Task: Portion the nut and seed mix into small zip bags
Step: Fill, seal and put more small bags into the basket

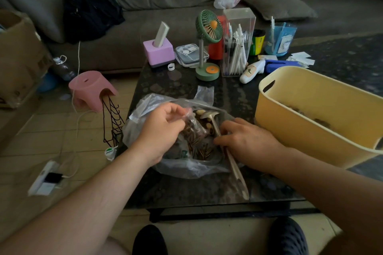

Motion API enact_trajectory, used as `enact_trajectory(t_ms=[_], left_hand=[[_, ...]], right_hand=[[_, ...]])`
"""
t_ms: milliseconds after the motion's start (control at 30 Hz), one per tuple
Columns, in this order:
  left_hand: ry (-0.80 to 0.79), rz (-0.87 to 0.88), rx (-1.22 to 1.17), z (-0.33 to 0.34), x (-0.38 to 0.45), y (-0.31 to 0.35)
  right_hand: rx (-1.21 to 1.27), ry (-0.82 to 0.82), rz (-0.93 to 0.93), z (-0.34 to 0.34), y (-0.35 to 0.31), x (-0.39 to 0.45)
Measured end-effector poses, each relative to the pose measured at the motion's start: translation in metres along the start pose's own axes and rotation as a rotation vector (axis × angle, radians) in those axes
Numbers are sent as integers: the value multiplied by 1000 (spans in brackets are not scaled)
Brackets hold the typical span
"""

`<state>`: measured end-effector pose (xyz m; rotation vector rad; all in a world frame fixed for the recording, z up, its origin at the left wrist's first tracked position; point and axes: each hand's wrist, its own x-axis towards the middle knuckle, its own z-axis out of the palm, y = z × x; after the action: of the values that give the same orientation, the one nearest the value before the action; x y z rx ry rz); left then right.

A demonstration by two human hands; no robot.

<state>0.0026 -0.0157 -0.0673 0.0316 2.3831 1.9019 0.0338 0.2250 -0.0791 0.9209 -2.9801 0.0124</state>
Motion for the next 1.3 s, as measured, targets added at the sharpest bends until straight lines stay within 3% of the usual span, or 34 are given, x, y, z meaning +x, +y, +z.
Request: enact_trajectory(t_ms=[133, 233, 367, 467, 667, 867, 967, 1167, 1300], left_hand=[[-28, -26, -14, 3, 0, 2], [-69, -3, -45, 5, -1, 2], [-107, 9, -113, 8, -2, 4], [-37, 6, -175, 14, -3, 3], [3, -38, -446, 17, -6, 10], [-254, -219, -260, 15, -10, 7], [-282, -215, -199, 17, -10, 1], [-320, -245, -234, 17, -9, 2], [-335, -222, -178, 17, -11, 3]], right_hand=[[119, -45, 11, -3, -2, 7], [500, 102, 199, -16, -7, 17], [940, 6, 404, -22, -16, 28], [1032, -12, 389, -14, -23, 30], [1114, 101, 461, -12, -21, 32], [1397, 141, 404, -16, -15, 30], [1460, 99, 354, -19, -14, 27], [1637, 24, 451, -23, -12, 26], [1689, 68, 490, -26, -14, 25]])
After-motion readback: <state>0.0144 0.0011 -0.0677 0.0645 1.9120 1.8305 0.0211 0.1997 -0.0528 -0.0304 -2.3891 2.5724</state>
